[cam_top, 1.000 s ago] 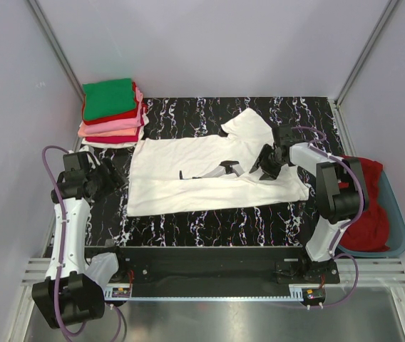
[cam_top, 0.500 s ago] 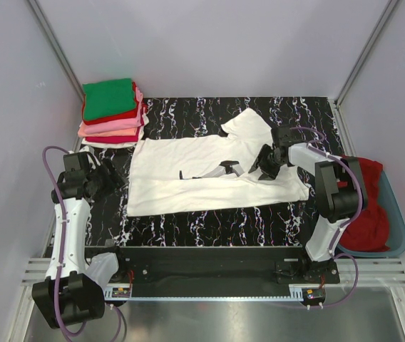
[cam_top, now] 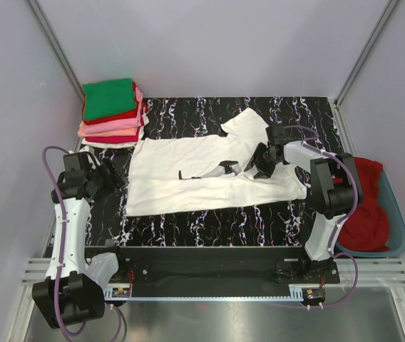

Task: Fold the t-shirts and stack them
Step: Fold the tshirt

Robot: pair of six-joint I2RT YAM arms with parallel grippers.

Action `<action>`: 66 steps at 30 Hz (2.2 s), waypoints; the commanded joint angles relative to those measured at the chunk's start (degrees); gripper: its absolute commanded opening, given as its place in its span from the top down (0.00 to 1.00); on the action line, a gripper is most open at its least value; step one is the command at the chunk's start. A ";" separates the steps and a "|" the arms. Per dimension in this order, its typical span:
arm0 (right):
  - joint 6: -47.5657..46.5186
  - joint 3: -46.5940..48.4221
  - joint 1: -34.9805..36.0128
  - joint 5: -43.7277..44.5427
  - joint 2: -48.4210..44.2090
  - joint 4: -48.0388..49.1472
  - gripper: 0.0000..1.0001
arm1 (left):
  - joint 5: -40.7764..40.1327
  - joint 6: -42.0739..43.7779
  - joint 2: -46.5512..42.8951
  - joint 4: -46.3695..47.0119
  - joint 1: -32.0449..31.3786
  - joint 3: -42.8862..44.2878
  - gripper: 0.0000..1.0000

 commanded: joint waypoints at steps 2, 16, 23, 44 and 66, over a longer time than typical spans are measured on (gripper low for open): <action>1.38 6.72 1.20 -0.39 1.70 0.72 0.44 | -1.04 0.61 -1.26 1.38 -0.21 0.11 0.28; 1.49 42.51 2.61 -7.07 17.70 -5.78 0.42 | -1.30 0.61 -0.91 1.46 -0.21 0.11 0.28; -5.12 46.44 -1.16 -4.17 17.16 -10.70 0.38 | -0.95 0.52 -0.12 1.55 -0.21 -0.15 0.28; -9.35 93.06 -9.26 5.77 56.63 -7.57 0.30 | -1.21 0.26 1.11 1.64 -1.09 -0.33 0.28; -4.77 90.23 -5.83 -4.88 60.67 -7.02 0.74 | -0.78 0.44 1.55 1.64 -1.26 -0.33 0.28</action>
